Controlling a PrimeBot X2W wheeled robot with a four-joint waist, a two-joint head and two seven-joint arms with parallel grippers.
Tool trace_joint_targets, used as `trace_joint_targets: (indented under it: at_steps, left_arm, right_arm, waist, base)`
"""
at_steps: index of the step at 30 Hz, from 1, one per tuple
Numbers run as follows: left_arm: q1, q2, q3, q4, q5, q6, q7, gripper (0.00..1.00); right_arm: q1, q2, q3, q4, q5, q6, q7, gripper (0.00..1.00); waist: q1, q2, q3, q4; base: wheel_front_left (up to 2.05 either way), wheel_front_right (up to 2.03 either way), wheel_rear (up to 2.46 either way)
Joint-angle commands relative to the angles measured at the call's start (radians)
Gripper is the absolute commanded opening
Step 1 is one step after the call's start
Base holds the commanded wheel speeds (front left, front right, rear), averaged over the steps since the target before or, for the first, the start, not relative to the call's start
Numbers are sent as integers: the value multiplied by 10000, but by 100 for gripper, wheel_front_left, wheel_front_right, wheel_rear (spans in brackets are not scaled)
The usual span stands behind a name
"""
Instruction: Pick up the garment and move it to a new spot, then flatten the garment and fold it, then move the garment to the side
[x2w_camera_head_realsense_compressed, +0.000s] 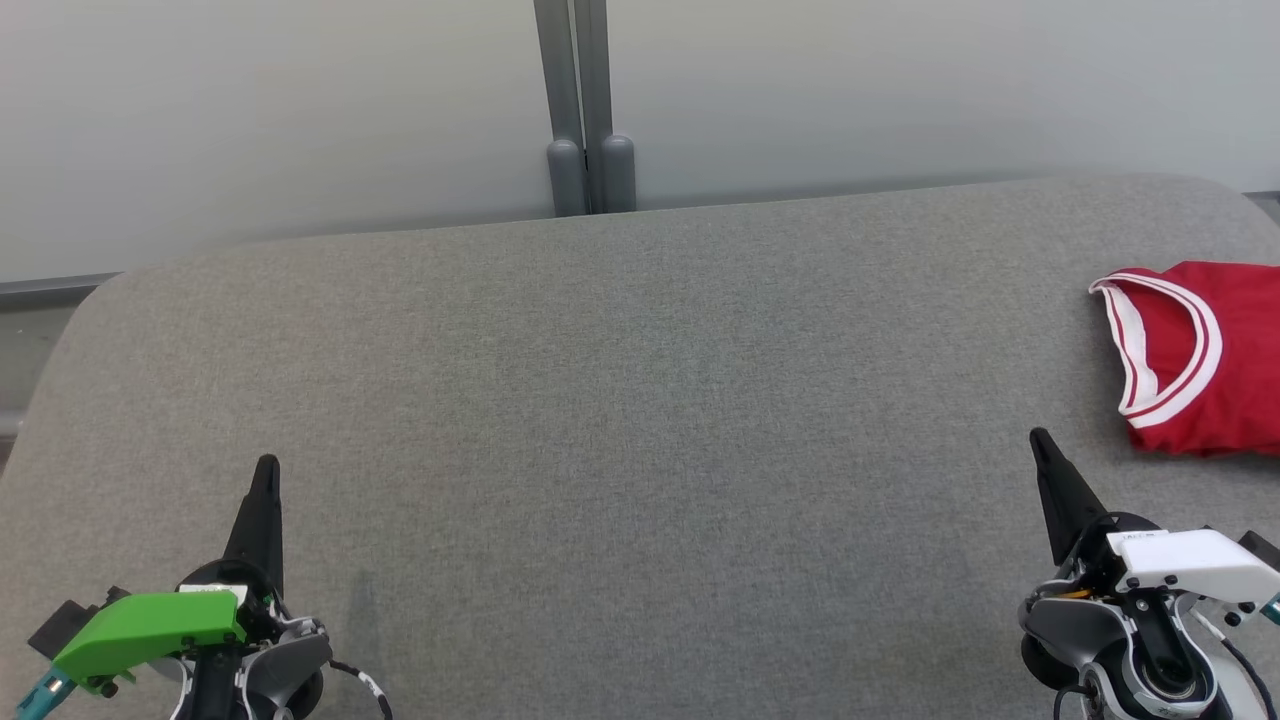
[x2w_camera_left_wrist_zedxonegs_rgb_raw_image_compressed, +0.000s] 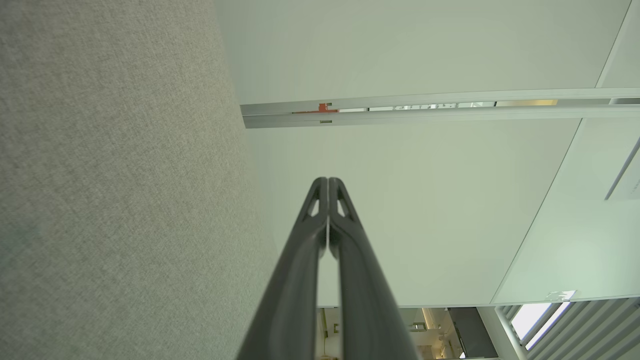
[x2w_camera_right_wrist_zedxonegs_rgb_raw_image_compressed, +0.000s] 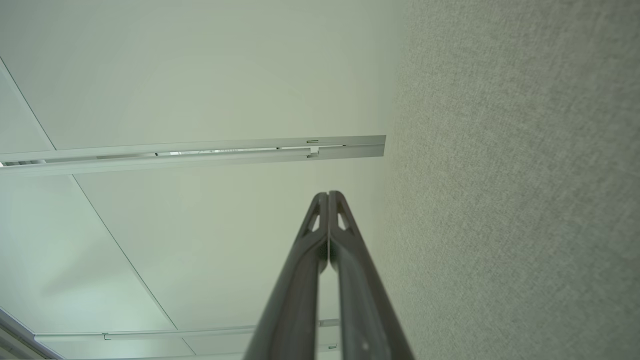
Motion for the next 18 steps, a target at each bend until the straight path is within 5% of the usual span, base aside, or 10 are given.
trace_joint_targets:
  at_steps: [1,18]
  left_arm:
    - [-126,74,26,-16,-4,-43,37,0]
    - [-126,74,26,-16,-4,-43,37,0]
  right_arm:
    - [-52,-10,-8,16,73,8,28,0]
    - [-52,-10,-8,16,73,8,28,0]
  waist:
    - [0,0,0,0]
    - [0,0,0,0]
  base:
    - [0,0,0]
    - [0,0,0]
